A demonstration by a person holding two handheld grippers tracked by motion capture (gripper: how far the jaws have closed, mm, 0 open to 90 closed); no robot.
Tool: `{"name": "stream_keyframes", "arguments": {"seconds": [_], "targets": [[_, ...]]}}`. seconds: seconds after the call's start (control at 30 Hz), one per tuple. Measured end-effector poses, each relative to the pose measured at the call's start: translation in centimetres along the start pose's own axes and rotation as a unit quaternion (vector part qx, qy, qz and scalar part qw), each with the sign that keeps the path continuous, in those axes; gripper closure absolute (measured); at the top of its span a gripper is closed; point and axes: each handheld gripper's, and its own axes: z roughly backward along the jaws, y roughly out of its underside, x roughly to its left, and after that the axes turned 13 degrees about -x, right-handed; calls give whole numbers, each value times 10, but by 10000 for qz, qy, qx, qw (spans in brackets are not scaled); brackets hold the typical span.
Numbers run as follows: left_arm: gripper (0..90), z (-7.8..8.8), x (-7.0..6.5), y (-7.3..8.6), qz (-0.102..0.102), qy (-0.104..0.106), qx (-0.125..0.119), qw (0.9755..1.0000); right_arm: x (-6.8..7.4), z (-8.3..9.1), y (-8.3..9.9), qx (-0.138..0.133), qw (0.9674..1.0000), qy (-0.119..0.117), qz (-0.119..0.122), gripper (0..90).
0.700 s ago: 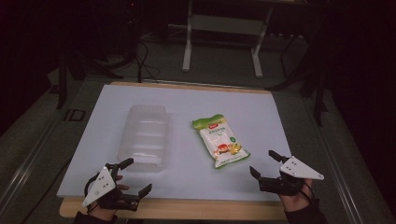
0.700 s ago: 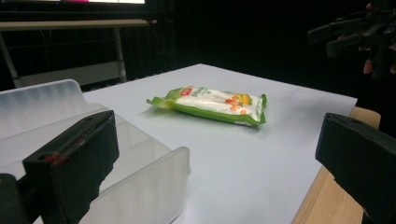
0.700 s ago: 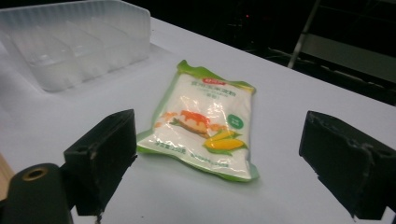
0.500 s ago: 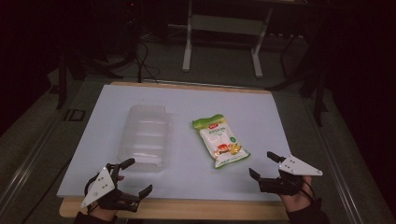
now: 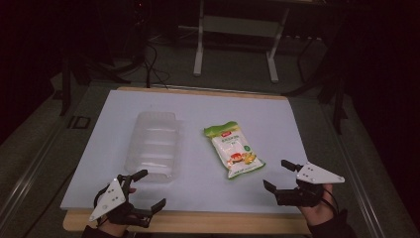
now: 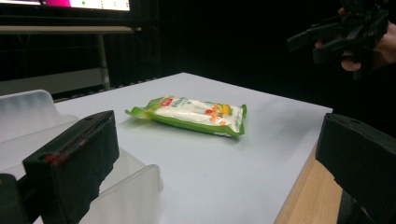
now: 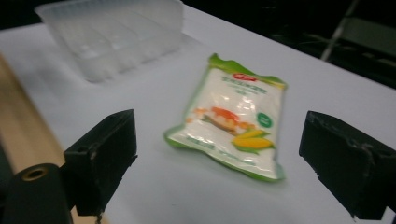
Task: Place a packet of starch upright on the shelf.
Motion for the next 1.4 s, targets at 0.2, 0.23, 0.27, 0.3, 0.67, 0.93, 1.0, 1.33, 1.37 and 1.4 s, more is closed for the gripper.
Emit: {"name": "stream_keyframes", "arguments": {"seconds": [0.2, 0.23, 0.27, 0.3, 0.67, 0.93, 1.0, 1.33, 1.37, 1.4], "targets": [[0, -1, -1, -1, 3, -133, 48, 9999, 5, -4, -18, -152, 9995, -255, 59, 101], [0, -1, -1, -1, 22, -147, 77, 9999, 6, -6, -21, -169, 9994, -254, 132, 101], [0, -2, 0, -2, 58, -143, 128, 9998, 6, -8, -24, -178, 9993, -287, 181, 101], [0, -2, -1, -2, 44, -175, 162, 9997, 5, -11, -28, -200, 9991, -296, 226, 101], [0, 1, -4, -7, -108, 8, 184, 9998, -5, -37, -53, -543, 9974, -268, 395, 101], [0, 1, -6, -8, -68, 72, 104, 9999, -21, -61, -62, -553, 9978, -236, 287, 102], [0, 2, -6, -9, -56, 81, 57, 9999, -24, -66, -62, -527, 9979, -270, 266, 106], [0, 3, -4, -9, -33, 38, 54, 10000, -43, -96, -62, -464, 9984, -224, 219, 106], [0, 3, -4, -9, -32, 42, 50, 10000, -45, -99, -61, -444, 9986, -188, 207, 106], [0, 3, -4, -9, -10, 59, 54, 10000, -47, -102, -60, -431, 9987, -187, 179, 106]]}}
